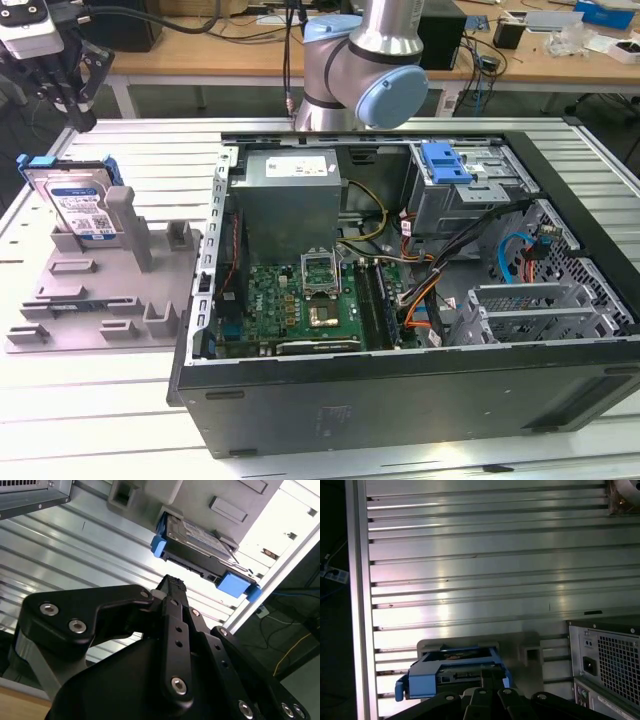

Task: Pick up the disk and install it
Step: 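Pick up the disk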

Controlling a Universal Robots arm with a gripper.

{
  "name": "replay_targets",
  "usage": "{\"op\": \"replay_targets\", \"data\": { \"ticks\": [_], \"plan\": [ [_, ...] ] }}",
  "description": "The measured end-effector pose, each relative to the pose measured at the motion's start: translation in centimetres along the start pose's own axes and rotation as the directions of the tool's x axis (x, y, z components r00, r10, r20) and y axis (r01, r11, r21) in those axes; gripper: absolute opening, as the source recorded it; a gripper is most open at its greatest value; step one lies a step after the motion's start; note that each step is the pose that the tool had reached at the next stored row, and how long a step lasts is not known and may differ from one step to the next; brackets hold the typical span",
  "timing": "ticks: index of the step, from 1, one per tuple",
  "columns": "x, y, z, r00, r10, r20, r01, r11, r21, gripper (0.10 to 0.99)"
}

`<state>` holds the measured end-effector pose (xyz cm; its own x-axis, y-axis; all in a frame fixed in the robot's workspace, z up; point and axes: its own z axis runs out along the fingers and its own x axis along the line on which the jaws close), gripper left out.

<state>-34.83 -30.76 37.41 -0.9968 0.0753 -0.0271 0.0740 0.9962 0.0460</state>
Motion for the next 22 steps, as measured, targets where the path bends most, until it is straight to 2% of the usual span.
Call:
{"op": "replay_targets", "data": {
  "ticks": [8, 13, 16, 20, 22],
  "plan": [
    [0.03, -0.01, 0.00, 1.0000, -0.002, -0.0012, 0.002, 1.0000, 0.000, 0.106],
    [0.03, -0.02, 0.02, 0.9970, -0.071, -0.0293, 0.071, 0.9975, -0.006, 0.106],
    [0.02, -0.02, 0.02, 0.9905, -0.130, -0.0447, 0.129, 0.9915, -0.010, 0.106],
    [0.03, -0.02, 0.04, 0.9810, -0.186, -0.0572, 0.185, 0.9826, -0.014, 0.106],
    [0.02, -0.02, 0.06, 0.9734, -0.221, -0.0599, 0.220, 0.9752, -0.017, 0.106]
  ]
}}
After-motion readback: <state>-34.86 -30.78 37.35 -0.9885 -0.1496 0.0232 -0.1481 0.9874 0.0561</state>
